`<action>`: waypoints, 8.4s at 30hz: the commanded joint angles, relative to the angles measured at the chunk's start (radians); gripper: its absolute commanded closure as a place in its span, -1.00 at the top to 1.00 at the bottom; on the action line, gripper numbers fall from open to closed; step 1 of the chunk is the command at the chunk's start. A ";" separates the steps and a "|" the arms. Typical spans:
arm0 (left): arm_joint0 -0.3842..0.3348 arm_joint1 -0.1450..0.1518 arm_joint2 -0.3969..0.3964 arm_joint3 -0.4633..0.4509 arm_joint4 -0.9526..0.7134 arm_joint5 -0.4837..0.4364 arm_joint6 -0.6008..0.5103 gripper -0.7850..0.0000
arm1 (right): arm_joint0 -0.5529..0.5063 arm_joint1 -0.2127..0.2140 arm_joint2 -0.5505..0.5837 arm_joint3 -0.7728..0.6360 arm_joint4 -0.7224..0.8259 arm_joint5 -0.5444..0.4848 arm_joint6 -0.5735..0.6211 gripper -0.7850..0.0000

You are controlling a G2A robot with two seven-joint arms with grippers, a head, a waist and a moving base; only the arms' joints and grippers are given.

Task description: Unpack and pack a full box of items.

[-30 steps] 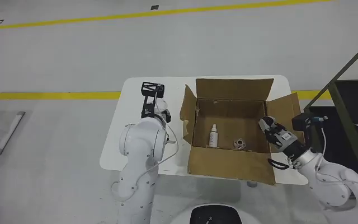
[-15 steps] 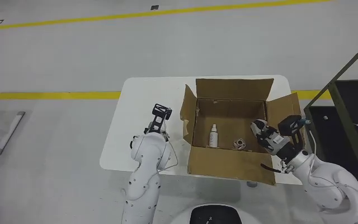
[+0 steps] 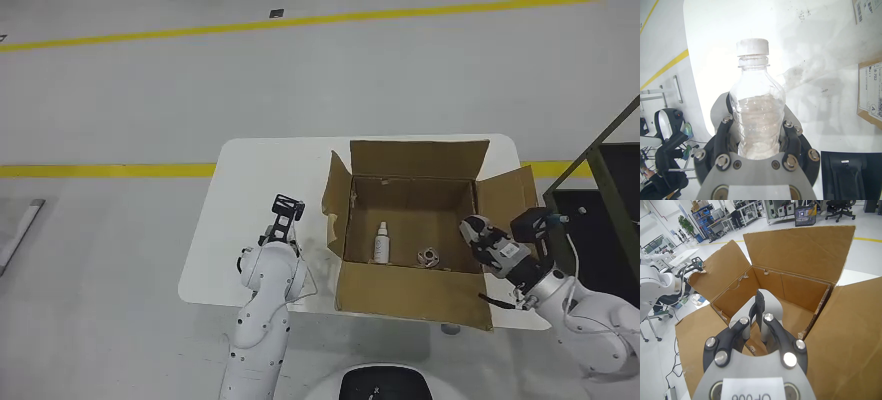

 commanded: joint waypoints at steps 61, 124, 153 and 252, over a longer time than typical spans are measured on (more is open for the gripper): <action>-0.017 -0.011 -0.005 -0.012 -0.133 0.122 0.070 1.00 | 0.327 0.002 -0.207 0.059 -0.005 0.106 0.362 -1.00; -0.017 -0.011 -0.005 -0.012 -0.133 0.122 0.070 1.00 | 0.922 -0.295 -0.887 0.802 -0.080 0.916 0.549 -0.04; -0.017 -0.011 -0.005 -0.012 -0.133 0.122 0.070 1.00 | 0.933 -0.363 -0.889 0.960 -0.078 0.867 0.548 -0.11; -0.017 -0.011 -0.005 -0.012 -0.133 0.122 0.070 1.00 | 0.072 -0.144 0.096 0.240 -0.374 0.417 0.516 -0.80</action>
